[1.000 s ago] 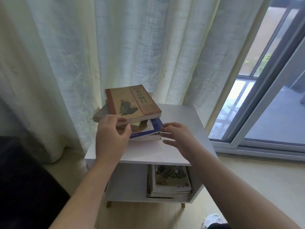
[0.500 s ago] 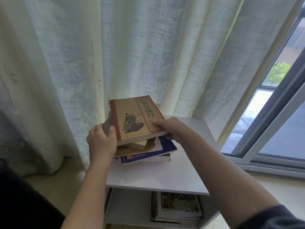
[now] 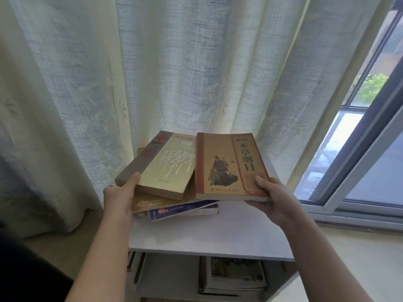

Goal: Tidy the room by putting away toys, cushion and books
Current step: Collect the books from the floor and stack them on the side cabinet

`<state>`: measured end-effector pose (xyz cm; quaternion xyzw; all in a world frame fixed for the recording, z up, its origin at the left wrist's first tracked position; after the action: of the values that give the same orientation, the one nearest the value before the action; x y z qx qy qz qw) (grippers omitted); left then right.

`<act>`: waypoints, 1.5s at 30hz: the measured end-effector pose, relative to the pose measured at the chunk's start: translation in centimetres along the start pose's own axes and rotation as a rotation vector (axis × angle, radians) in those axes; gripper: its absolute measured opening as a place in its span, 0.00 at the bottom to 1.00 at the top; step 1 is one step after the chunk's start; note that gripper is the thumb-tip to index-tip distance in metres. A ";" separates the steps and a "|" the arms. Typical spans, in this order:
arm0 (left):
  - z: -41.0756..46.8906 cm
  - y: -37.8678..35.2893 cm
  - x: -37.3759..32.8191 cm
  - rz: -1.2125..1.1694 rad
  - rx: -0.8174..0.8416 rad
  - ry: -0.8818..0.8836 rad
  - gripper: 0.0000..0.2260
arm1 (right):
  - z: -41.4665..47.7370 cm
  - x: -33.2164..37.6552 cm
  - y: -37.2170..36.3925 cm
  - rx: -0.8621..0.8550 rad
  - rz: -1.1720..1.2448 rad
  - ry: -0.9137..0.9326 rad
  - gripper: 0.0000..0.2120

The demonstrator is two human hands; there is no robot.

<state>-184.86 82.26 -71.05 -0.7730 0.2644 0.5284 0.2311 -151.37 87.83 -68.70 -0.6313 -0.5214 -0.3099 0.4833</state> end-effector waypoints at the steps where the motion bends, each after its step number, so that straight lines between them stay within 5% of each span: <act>1: 0.0 0.0 0.2 -0.044 0.017 0.036 0.23 | -0.2 -0.1 0.9 -0.013 0.020 -0.005 0.13; 6: -0.3 -0.1 -0.3 -0.076 0.058 -0.026 0.15 | -0.8 0.6 3.7 -0.051 -0.018 -0.041 0.11; 12: -1.5 0.4 -3.4 0.157 -0.073 -0.316 0.14 | -1.8 -0.4 5.9 -0.068 -0.048 -0.088 0.13; 22: -5.0 -2.5 -2.0 -0.264 0.088 -0.159 0.16 | -2.1 0.6 4.0 0.130 0.381 -0.025 0.18; 28: -7.7 -6.0 -1.2 -0.330 0.147 -0.254 0.20 | -2.9 1.6 3.7 0.320 0.340 0.045 0.47; 33: -10.7 -9.1 -0.9 -0.384 0.269 -0.273 0.17 | -3.6 1.6 3.3 0.357 0.278 0.061 0.24; 40: -14.4 -13.0 2.3 -0.429 0.525 -0.119 0.19 | -3.8 2.0 5.7 0.231 0.223 0.081 0.25; 45: -14.7 -13.9 2.8 -0.337 0.859 -0.020 0.23 | -4.2 2.3 8.6 0.208 0.068 0.123 0.24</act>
<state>-164.72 82.95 -67.69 -0.6344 0.3277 0.3334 0.6156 -142.06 84.87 -67.68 -0.5749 -0.4984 -0.2754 0.5875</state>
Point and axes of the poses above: each hand's wrist, its own z-axis towards the middle knuckle, its own y-axis out of the back of the hand, x = y × z, the point moved 4 cm from there along z, towards the middle knuckle
